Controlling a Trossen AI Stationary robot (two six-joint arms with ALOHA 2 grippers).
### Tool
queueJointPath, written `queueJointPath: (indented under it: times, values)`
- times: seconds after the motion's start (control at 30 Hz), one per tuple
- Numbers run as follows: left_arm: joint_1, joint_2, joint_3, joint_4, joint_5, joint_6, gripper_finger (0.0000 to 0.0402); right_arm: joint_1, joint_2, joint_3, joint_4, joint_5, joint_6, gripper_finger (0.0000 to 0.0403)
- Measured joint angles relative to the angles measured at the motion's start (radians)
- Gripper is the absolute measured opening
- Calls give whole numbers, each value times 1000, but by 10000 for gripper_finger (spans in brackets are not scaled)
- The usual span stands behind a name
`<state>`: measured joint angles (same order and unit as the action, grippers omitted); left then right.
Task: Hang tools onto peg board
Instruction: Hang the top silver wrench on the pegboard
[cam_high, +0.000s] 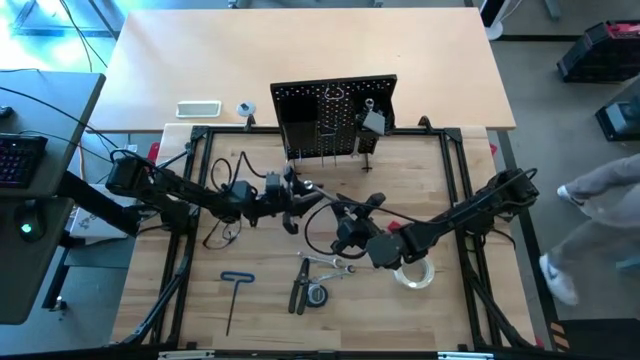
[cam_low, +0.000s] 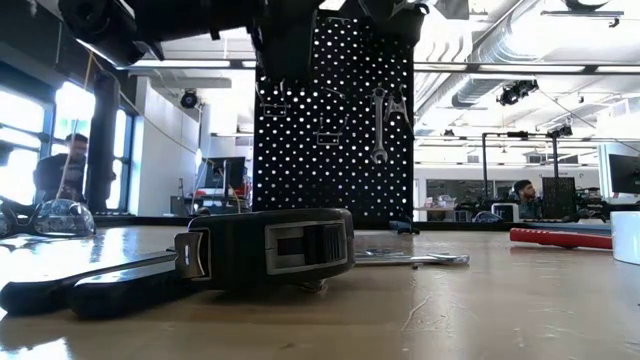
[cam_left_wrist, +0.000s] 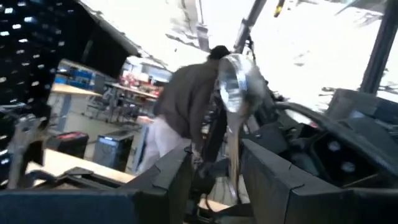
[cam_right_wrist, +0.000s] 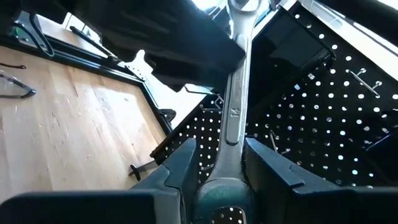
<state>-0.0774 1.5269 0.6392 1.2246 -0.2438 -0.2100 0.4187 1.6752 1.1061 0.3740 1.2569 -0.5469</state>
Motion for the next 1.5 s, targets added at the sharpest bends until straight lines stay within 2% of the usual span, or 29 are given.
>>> queueJointPath:
  times: [0.27,0.47,0.57,0.77,0.93,1.03,1.17,1.33,1.5]
  values:
    - [21,0,0,6,25,-23,129,-4,0,0,15,-31,1,105]
    - [39,0,0,8,41,-48,122,-22,0,0,7,-105,50,105]
    - [45,0,0,9,63,-50,97,-29,3,0,5,-111,52,105]
    - [43,0,1,10,116,-16,15,-39,6,0,-43,-138,106,105]
    - [45,2,0,0,136,13,12,-48,6,0,-118,-167,225,105]
    - [45,2,0,-19,169,63,5,-49,6,0,-161,-184,314,142]
    - [47,0,0,-81,232,111,3,-47,2,0,-214,-296,429,203]
    - [50,-1,-1,-152,289,163,2,-47,-1,0,-311,-426,571,216]
    - [76,-2,-1,-232,325,199,1,-39,-1,0,-507,-447,739,218]
